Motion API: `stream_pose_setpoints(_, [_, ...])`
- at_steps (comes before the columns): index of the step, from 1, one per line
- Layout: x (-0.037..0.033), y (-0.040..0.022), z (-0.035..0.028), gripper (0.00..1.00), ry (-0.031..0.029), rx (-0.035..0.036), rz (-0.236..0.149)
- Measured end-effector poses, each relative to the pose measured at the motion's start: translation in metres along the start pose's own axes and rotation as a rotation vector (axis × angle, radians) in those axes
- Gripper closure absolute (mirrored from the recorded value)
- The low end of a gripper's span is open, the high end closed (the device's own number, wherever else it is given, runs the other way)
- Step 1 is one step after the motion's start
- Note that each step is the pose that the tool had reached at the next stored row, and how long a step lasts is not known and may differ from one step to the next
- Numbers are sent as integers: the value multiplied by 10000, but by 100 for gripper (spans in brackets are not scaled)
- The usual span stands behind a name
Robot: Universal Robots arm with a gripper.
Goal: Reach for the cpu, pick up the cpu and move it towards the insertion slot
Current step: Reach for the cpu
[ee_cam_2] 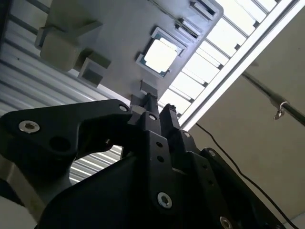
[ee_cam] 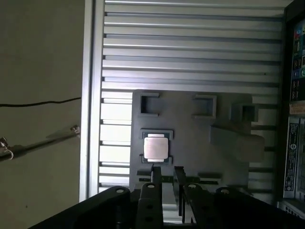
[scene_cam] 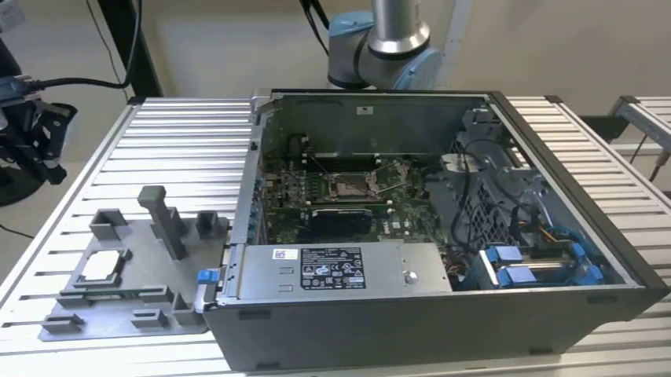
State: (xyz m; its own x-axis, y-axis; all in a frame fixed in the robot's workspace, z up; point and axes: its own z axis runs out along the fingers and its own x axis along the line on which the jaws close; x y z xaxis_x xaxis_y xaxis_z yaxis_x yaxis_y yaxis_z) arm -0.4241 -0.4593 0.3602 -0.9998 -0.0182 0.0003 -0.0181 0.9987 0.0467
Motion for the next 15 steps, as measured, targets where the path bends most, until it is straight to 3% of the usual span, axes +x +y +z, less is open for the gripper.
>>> stream_pose_setpoints(15, [0,-1,18,100,-2,-13,0])
